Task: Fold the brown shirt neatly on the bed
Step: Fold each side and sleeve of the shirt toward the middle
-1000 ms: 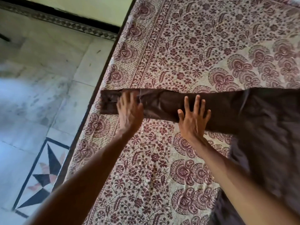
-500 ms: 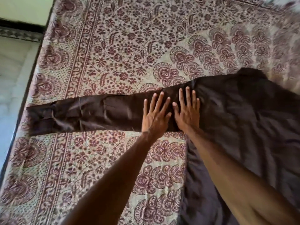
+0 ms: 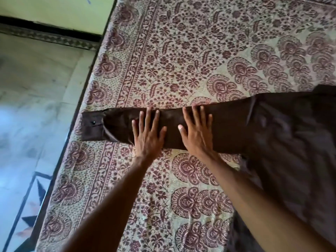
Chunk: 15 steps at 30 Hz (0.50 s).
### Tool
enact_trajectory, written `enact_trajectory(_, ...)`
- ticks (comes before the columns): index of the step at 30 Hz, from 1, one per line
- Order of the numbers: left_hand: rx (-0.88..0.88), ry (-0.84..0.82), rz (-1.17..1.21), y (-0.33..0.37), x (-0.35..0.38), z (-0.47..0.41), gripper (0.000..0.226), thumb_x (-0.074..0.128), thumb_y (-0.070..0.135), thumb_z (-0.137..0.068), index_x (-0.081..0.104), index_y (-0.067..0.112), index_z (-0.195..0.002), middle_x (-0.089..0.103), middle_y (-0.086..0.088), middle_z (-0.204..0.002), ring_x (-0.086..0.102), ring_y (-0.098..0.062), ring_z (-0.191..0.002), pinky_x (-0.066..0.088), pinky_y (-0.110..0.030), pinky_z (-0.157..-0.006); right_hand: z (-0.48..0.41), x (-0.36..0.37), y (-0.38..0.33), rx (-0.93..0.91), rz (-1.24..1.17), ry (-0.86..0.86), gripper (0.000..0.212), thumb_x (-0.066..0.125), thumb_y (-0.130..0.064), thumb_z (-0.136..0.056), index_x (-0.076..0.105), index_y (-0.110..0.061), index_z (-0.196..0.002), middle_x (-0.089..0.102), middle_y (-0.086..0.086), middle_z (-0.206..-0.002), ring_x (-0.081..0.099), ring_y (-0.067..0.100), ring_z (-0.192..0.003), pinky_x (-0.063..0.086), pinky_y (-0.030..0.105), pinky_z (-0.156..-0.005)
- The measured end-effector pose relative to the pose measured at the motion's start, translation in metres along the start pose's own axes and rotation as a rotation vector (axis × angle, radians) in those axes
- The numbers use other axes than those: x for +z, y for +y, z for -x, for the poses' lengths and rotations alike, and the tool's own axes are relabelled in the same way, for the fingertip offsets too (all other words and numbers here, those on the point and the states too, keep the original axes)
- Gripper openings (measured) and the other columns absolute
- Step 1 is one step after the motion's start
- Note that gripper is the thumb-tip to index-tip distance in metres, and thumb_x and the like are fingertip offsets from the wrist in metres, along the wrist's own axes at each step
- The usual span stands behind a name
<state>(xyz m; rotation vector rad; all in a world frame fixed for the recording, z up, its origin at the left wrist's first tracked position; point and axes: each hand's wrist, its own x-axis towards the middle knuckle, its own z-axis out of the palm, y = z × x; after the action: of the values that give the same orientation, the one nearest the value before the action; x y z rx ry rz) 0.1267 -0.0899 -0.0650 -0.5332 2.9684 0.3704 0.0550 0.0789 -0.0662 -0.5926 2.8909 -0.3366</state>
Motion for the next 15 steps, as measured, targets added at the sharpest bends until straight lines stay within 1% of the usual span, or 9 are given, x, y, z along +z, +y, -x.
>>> enact_trajectory(2,-0.149,0.055,0.022,-0.024,0.001,0.003,0.064,0.034,0.058,-0.095,0.02,0.03,-0.152,0.014,0.0,-0.162,0.011,-0.026,-0.15,0.008,-0.047,-0.122,0.001,0.011,-0.008,0.021,0.047,-0.027,0.066,0.032,-0.059,-0.096,0.017,-0.032,-0.154,0.011,0.006,-0.164,0.006,0.033,-0.151,0.005,0.058,-0.119)
enact_trajectory(4,-0.352,0.106,0.043,-0.057,-0.005,0.004,0.068,0.032,0.061,-0.094,0.018,0.028,-0.153,0.013,-0.002,-0.162,0.011,-0.027,-0.15,0.013,-0.048,-0.121,0.001,0.014,-0.006,0.028,0.085,-0.028,0.067,0.028,-0.063,-0.096,0.014,-0.034,-0.154,0.009,0.004,-0.164,0.004,0.032,-0.151,0.004,0.058,-0.119)
enact_trajectory(5,-0.398,0.098,0.053,-0.071,-0.009,0.004,0.07,0.031,0.061,-0.095,0.016,0.027,-0.153,0.012,-0.003,-0.163,0.012,-0.026,-0.15,0.015,-0.049,-0.121,0.002,0.014,-0.006,0.032,0.091,-0.029,0.067,0.027,-0.063,-0.095,0.014,-0.034,-0.154,0.009,0.005,-0.164,0.004,0.032,-0.151,0.005,0.059,-0.119)
enact_trajectory(7,-0.413,0.062,0.076,-0.078,-0.02,0.0,0.069,0.031,0.057,-0.096,0.014,0.024,-0.154,0.011,-0.005,-0.163,0.011,-0.026,-0.15,0.015,-0.049,-0.12,0.003,0.011,-0.011,0.07,0.096,-0.043,0.068,0.027,-0.062,-0.096,0.012,-0.033,-0.155,0.006,0.006,-0.165,0.002,0.035,-0.151,0.005,0.061,-0.118)
enact_trajectory(9,-0.429,0.086,0.079,-0.068,-0.03,-0.003,0.065,0.034,0.05,-0.097,0.02,0.021,-0.153,0.014,-0.006,-0.162,0.01,-0.027,-0.15,0.009,-0.049,-0.121,0.006,0.007,-0.025,0.106,0.112,-0.027,0.067,0.031,-0.056,-0.097,0.012,-0.028,-0.155,0.003,0.01,-0.164,0.002,0.038,-0.15,0.006,0.063,-0.117)
enact_trajectory(10,-0.41,0.099,0.057,-0.063,-0.034,-0.005,0.062,0.035,0.047,-0.097,0.023,0.021,-0.152,0.015,-0.006,-0.162,0.009,-0.027,-0.15,0.005,-0.048,-0.122,0.008,0.006,-0.033,0.083,0.108,-0.021,0.067,0.033,-0.052,-0.098,0.012,-0.025,-0.156,0.004,0.011,-0.164,0.002,0.038,-0.15,0.007,0.063,-0.117)
enact_trajectory(12,-0.29,0.091,-0.017,-0.065,-0.037,-0.003,0.061,0.033,0.048,-0.097,0.023,0.023,-0.152,0.016,-0.005,-0.161,0.007,-0.026,-0.15,-0.002,-0.049,-0.12,0.012,0.008,-0.047,-0.052,0.062,-0.053,0.065,0.033,-0.051,-0.099,0.013,-0.025,-0.156,0.003,0.01,-0.164,0.003,0.036,-0.15,0.008,0.061,-0.118)
enact_trajectory(13,-0.235,0.058,-0.045,-0.073,-0.034,0.0,0.063,0.03,0.051,-0.097,0.019,0.024,-0.152,0.013,-0.004,-0.162,0.005,-0.026,-0.15,-0.003,-0.05,-0.12,0.014,0.012,-0.053,-0.112,0.047,-0.082,0.066,0.031,-0.054,-0.098,0.012,-0.027,-0.155,0.002,0.008,-0.165,0.002,0.034,-0.151,0.007,0.061,-0.118)
enact_trajectory(15,-0.202,-0.011,-0.038,-0.096,-0.029,0.008,0.067,0.026,0.057,-0.097,0.01,0.027,-0.154,0.005,-0.001,-0.163,0.002,-0.022,-0.151,-0.001,-0.052,-0.121,0.017,0.019,-0.058,-0.134,0.055,-0.137,0.069,0.026,-0.062,-0.096,0.007,-0.032,-0.155,-0.004,0.005,-0.165,-0.003,0.032,-0.151,0.002,0.059,-0.119)
